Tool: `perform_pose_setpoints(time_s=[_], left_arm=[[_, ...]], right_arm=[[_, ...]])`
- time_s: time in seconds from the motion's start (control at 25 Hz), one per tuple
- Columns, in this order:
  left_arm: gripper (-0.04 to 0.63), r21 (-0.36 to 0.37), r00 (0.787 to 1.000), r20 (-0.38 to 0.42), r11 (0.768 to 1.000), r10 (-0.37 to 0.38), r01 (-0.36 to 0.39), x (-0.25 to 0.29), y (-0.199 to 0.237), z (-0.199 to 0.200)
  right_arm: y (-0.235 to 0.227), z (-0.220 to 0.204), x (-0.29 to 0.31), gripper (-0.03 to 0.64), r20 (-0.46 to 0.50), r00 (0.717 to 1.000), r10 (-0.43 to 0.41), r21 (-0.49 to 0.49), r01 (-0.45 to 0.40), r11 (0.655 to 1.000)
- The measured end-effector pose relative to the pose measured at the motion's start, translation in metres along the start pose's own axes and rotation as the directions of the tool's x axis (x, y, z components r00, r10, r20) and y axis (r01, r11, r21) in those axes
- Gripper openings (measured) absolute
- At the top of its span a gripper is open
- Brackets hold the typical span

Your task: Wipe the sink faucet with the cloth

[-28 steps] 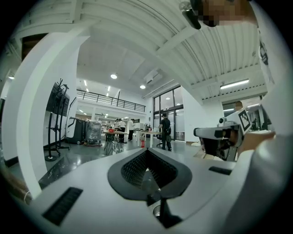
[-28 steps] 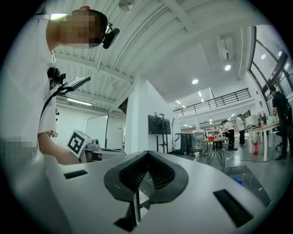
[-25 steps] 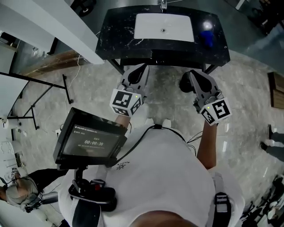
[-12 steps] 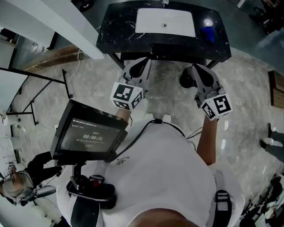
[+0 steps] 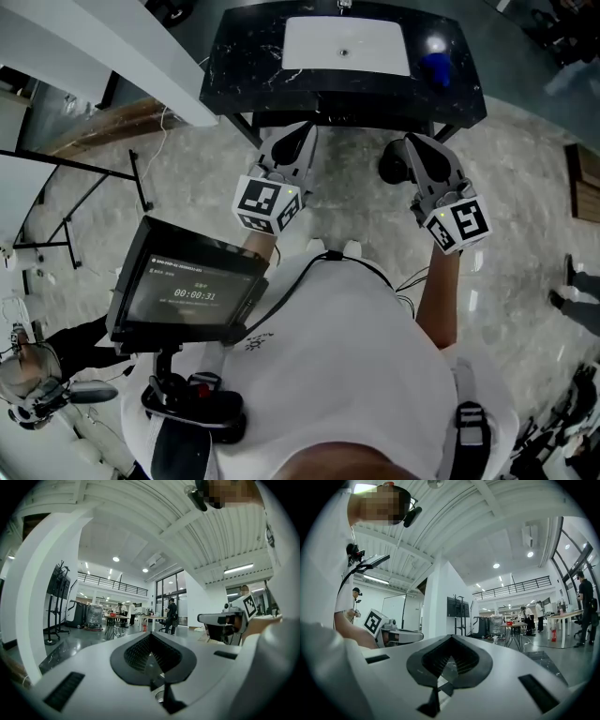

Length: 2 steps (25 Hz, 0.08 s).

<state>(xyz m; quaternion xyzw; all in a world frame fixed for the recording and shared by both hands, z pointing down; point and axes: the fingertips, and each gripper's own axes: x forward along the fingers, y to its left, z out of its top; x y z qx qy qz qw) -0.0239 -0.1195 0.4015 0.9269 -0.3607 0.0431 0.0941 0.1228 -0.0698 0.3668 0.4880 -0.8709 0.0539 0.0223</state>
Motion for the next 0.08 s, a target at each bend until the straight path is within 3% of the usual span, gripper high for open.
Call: perform_pose_setpoints(time_s=[0.08], left_arm=[[0.002,-0.002,1.000,0.002,1.000,-0.004,0.004,0.0034,-0.0031,-0.0005]], right_arm=[[-0.0021,0.0003,-0.0020,0.005,-0.002,1.000,0.000,-0.003,0.000,1.000]])
